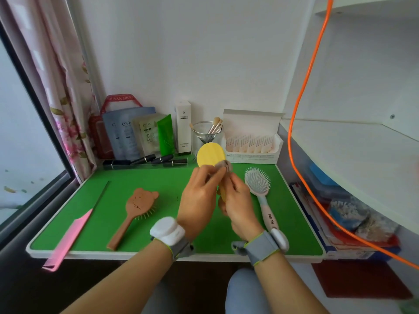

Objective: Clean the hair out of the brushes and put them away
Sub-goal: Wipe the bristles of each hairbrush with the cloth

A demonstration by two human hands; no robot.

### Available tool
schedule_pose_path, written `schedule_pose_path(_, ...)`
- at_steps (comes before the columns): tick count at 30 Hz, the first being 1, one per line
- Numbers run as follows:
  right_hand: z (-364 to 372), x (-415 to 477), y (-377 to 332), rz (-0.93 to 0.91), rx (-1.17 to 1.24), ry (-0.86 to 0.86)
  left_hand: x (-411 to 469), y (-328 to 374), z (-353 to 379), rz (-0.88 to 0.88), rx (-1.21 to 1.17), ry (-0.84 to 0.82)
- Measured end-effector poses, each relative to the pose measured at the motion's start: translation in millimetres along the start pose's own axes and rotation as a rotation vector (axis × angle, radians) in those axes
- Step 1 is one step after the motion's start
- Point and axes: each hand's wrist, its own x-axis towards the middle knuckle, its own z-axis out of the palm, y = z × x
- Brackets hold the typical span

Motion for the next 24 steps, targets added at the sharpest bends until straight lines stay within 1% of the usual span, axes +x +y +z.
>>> schedule_pose_path(2, -0.5, 0.2, 2.1, 0.005, 0.004, -0.006, -5.2, -4.7, 0.6, 0.013, 0.013, -0.030)
schedule_pose_path(3, -0.7, -0.4, 2.8, 0.001, -0.004, -0.012, -0.6, -8.2, -0.8, -0.014, 0.019, -0.026)
schedule_pose_path(6, -0.1, -2.2, 4.2, -0.018, -0.073, -0.028, 28.9, -19.5, -8.4, -0.175, 0.022, 0.033)
schedule_pose_path(8, 1.1, -3.1, 5.3, -0.035, -0.107, -0.038, 47.0, -27.9, -10.3, -0.243, 0.023, 0.070)
schedule_pose_path(10, 1.5, -1.3, 5.1, -0.046, -0.115, -0.033, 48.3, -26.0, -7.7, -0.209, 0.038, 0.056)
schedule_pose_path(14, -1.6, 6.1, 7.1, -0.058, -0.195, 0.003, 15.2, -13.5, 2.8, 0.014, 0.029, -0.028)
schedule_pose_path(16, -3.8, 6.1, 10.8, -0.063, -0.212, 0.003, 10.9, -15.7, 2.2, 0.052, 0.018, -0.062)
schedule_pose_path(18, -4.3, 4.3, 13.2, -0.072, -0.231, -0.007, 22.5, -20.8, -1.0, -0.011, 0.024, -0.051)
schedule_pose_path(22, -1.1, 1.2, 12.1, -0.106, -0.277, -0.042, 53.0, -37.2, -3.7, -0.270, -0.011, 0.014)
schedule_pose_path(24, -1.0, 1.3, 10.9, -0.101, -0.282, -0.039, 50.8, -37.9, -2.3, -0.316, -0.028, 0.031)
